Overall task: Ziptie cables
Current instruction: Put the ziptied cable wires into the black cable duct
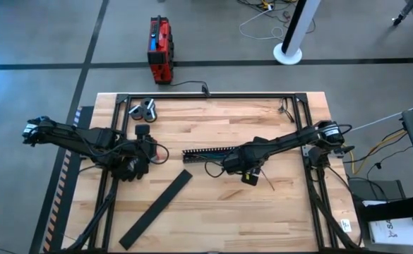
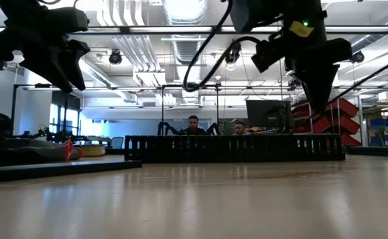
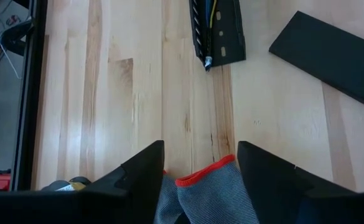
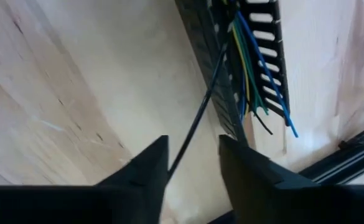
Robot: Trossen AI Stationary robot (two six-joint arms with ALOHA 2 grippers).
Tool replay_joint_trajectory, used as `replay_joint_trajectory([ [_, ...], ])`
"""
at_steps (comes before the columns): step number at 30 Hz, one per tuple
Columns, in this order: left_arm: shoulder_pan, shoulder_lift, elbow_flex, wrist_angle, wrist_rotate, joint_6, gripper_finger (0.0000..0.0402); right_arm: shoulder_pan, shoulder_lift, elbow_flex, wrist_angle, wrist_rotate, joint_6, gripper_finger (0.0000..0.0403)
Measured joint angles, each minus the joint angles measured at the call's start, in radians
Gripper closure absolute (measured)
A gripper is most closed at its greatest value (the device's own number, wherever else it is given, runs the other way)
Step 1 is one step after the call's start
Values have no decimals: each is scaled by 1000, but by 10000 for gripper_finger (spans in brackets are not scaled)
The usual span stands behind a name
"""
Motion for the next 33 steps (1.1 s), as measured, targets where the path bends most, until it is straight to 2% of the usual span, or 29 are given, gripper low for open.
replay_joint_trajectory([
  [5, 0, 0, 0, 0, 0, 0, 218, 0, 0, -24, -17, 0, -40, 369],
  [7, 0, 0, 0, 0, 0, 0, 220, -3, 0, -34, -17, 24, -81, 394],
  [13, 0, 0, 0, 0, 0, 0, 218, -34, -1, -89, -9, 67, -230, 401],
  [20, 0, 0, 0, 0, 0, 0, 204, -120, -1, -151, 19, 216, -440, 402],
  [22, 0, 0, 0, 0, 0, 0, 200, -145, -1, -173, 71, 202, -511, 403],
  [27, 0, 0, 0, 0, 0, 0, 192, -185, -1, -241, 196, 81, -609, 403],
  [33, 0, 0, 0, 0, 0, 0, 186, -198, -2, -316, 270, 82, -630, 403],
])
